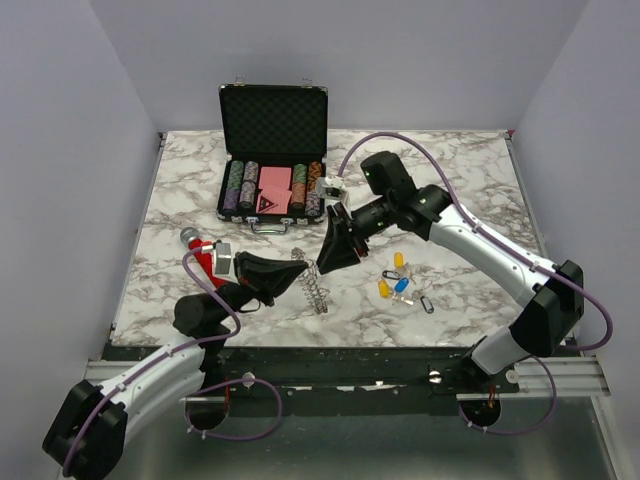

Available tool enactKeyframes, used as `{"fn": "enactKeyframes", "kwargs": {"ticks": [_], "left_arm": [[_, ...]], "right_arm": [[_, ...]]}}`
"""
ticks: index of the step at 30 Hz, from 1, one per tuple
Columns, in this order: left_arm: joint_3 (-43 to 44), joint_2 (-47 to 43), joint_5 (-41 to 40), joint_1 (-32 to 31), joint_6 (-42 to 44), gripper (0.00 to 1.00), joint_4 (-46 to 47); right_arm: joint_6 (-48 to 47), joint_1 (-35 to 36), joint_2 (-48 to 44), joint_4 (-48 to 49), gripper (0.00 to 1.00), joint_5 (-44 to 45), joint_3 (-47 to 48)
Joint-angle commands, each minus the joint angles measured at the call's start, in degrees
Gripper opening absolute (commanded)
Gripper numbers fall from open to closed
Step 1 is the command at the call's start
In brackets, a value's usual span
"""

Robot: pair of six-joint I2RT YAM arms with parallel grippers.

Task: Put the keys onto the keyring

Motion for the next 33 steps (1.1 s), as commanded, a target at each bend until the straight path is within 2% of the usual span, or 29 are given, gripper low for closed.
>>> {"fn": "enactKeyframes", "kwargs": {"ticks": [1, 7, 10, 14, 18, 33], "left_arm": [[-0.2, -1.8, 0.4, 0.4, 0.8, 0.0, 0.9], [-0.1, -1.5, 1.1, 0.4, 0.5, 0.0, 1.3], [-0.1, -1.2, 1.4, 0.3, 0.5, 0.0, 1.5], [-0.1, -1.0, 1.2, 0.3, 0.5, 0.0, 1.5], [-0.2, -0.9, 1.1, 0.3, 0.8, 0.0, 1.5], [1.0, -5.9, 4.4, 1.0, 3.8, 0.0, -5.4]], "right_arm": [[-0.6, 0.3, 0.7, -0.4, 0.37, -2.3, 2.0], [2.6, 0.3, 1.8, 2.3, 0.36, -1.2, 2.4], [3.6, 0.3, 2.3, 3.2, 0.31, -1.6, 2.6], [4.1, 0.3, 2.6, 3.7, 0.18, -1.8, 2.6], [4.1, 0.4, 2.6, 3.7, 0.01, -2.4, 2.6], [-9.6, 0.3, 2.1, -7.2, 0.01, -1.1, 3.8]]}}
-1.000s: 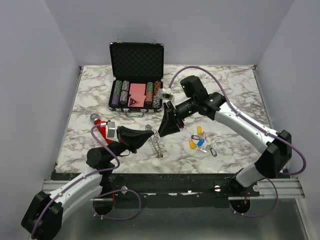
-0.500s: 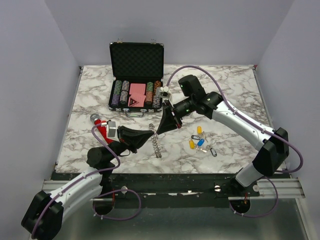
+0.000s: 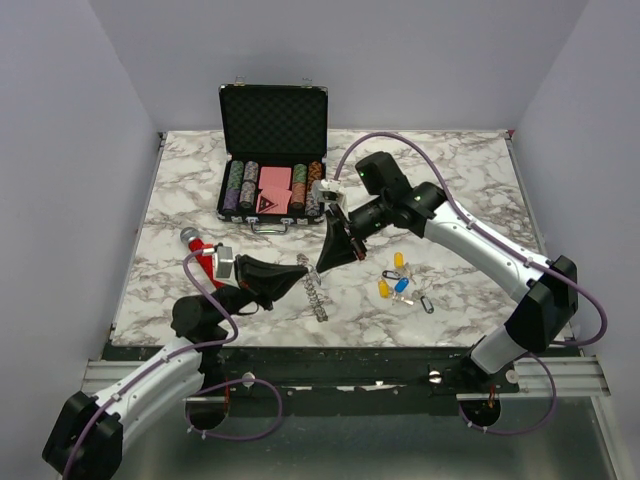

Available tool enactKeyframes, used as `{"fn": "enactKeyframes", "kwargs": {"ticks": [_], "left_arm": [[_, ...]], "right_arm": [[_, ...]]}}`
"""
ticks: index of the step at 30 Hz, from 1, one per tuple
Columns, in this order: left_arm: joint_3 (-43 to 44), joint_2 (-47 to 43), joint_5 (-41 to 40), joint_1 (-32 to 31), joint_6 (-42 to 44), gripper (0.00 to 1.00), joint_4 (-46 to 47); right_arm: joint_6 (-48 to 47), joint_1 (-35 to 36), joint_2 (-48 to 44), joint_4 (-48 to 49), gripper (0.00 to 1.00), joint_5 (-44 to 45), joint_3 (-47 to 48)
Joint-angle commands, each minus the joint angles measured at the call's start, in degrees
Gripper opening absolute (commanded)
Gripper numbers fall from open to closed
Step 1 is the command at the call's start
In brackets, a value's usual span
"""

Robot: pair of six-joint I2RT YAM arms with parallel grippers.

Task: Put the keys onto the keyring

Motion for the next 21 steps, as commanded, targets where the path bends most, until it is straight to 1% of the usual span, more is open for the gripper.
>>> {"fn": "enactKeyframes", "kwargs": {"ticks": [1, 5, 15, 21], "left_arm": [[1.0, -1.8, 1.9, 0.6, 1.5, 0.0, -0.3], [1.2, -0.8, 2.0, 0.7, 0.6, 0.0, 1.6], [1.1, 5.4, 3.1, 0.6, -2.3, 0.0, 11.0], [0.8, 4.3, 3.0, 0.6, -1.7, 0.0, 10.1]], "right_arm": [[-4.9, 0.4, 0.1, -4.3, 0.0, -0.3, 1.3], [-5.2, 0.6, 0.1, -4.1, 0.01, -0.2, 0.5], [-2.2, 2.0, 1.0, -1.5, 0.01, -0.9, -0.2], [-2.3, 2.0, 0.4, -1.8, 0.04, 0.2, -1.0]]}}
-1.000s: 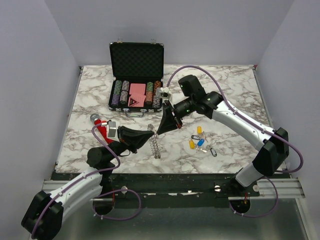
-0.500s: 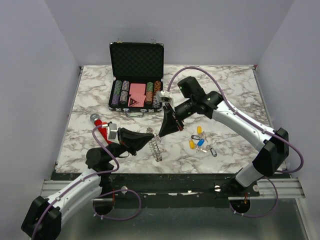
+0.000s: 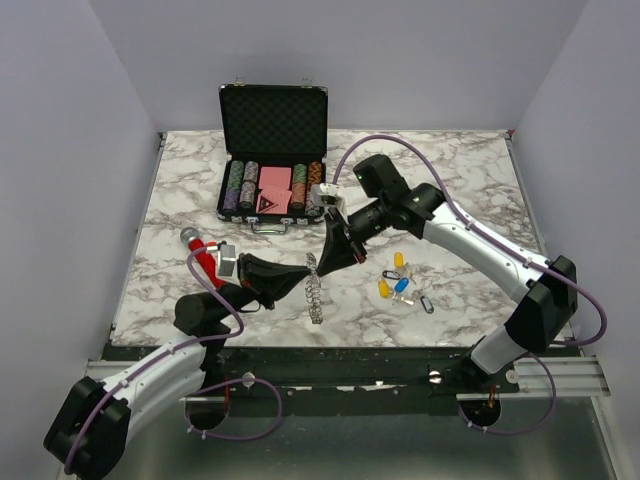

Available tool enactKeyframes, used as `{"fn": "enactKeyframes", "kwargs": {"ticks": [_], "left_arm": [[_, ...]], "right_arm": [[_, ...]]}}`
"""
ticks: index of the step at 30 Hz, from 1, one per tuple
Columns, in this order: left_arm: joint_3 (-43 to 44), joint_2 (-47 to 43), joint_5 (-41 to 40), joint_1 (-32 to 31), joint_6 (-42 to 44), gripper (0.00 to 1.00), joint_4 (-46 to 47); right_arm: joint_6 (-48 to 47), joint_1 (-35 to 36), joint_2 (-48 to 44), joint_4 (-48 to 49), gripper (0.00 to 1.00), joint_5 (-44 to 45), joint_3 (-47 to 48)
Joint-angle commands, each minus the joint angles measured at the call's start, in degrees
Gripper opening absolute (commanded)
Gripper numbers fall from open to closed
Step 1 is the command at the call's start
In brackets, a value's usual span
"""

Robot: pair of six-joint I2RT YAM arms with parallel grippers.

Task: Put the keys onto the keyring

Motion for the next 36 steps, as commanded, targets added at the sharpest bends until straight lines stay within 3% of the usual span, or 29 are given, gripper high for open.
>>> {"fn": "enactKeyframes", "kwargs": {"ticks": [1, 5, 13, 36], "left_arm": [[0.6, -1.4, 0.6, 0.4, 0.1, 0.0, 2.9], [0.5, -2.6, 0.4, 0.4, 0.8, 0.0, 1.2], [-0.2, -3.5, 1.4, 0.4, 1.1, 0.0, 0.1], [-0.1, -4.1, 0.0, 0.5, 1.1, 0.0, -0.8]], "right_arm": [[0.1, 0.9, 0.1, 0.3, 0.06, 0.4, -1.1], [0.1, 0.9, -0.2, 0.3, 0.09, 0.7, -1.6], [0.8, 0.6, -0.1, 0.1, 0.31, -0.7, 3.2], [2.8, 1.3, 1.1, 2.8, 0.33, -1.4, 0.6]]}}
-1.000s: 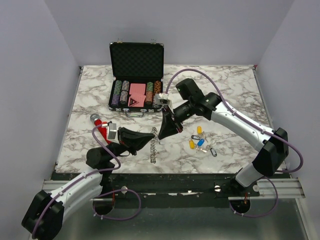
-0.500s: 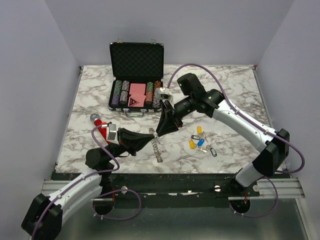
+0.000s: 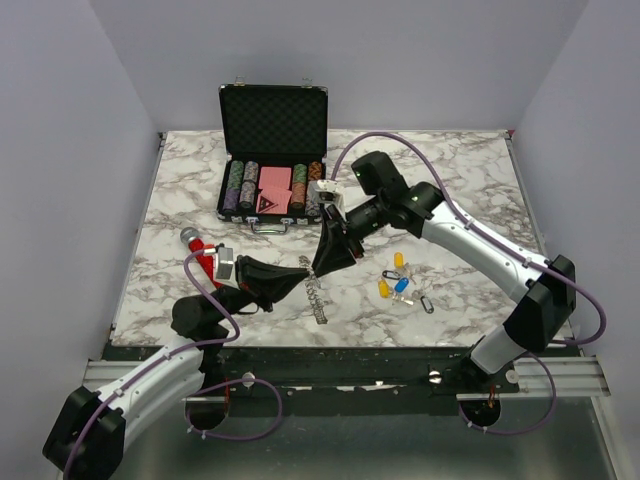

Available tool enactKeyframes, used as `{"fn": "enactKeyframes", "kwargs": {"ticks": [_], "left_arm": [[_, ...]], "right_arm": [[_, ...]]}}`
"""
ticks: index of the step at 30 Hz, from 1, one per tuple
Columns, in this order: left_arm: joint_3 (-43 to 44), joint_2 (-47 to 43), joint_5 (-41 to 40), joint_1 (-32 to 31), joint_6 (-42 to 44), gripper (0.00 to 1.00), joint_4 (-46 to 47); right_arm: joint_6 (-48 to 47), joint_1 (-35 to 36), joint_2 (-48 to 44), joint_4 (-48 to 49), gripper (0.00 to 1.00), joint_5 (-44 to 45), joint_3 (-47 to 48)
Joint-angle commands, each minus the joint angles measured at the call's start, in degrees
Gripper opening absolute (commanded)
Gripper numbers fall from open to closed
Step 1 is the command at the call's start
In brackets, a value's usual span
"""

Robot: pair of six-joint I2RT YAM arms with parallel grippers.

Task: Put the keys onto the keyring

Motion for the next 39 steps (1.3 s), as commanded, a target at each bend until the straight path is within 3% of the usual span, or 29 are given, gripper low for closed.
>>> {"fn": "enactKeyframes", "kwargs": {"ticks": [1, 10, 15, 20, 21, 23, 25, 28, 30, 39], "left_arm": [[-0.1, -0.1, -0.7, 0.4, 0.4, 0.0, 2.5], [-0.2, -0.4, -2.1, 0.4, 0.7, 0.0, 1.4], [-0.2, -0.7, -2.4, 0.4, 0.9, 0.0, 0.9], [0.1, -3.0, -2.3, 0.4, 1.6, 0.0, -4.6], [0.4, -4.1, -2.0, 0.5, 2.4, 0.07, -8.0], [2.2, -8.1, -1.4, 0.5, 5.2, 0.39, -17.8], [6.3, -12.2, -0.9, 0.6, 9.5, 0.61, -31.3], [12.2, -16.6, -0.8, 0.7, 16.1, 0.82, -50.3], [14.7, -18.1, -1.9, 0.7, 18.8, 0.96, -57.0], [24.0, -7.0, 10.7, 0.5, 30.6, 0.96, -64.0]], "right_arm": [[0.5, 1.0, 0.7, 0.8, 0.33, -0.4, -0.9], [0.6, 1.6, 1.1, 0.9, 0.21, 0.2, -0.9], [0.2, 1.9, 1.3, 0.8, 0.01, 0.6, -0.3], [-4.2, 1.9, 1.4, -3.0, 0.01, 1.9, 1.7], [-6.1, 1.9, 1.3, -4.6, 0.01, 2.5, 2.1], [-11.0, 1.9, 1.2, -8.5, 0.01, 4.3, 3.0], [-16.6, 1.9, 0.9, -12.6, 0.01, 7.1, 3.6], [-23.0, 1.9, 0.5, -17.4, 0.01, 10.0, 4.4], [-26.0, 1.9, 0.4, -19.8, 0.0, 12.1, 4.7], [-35.8, 1.9, 1.1, -28.2, 0.01, 18.3, 7.8]]}}
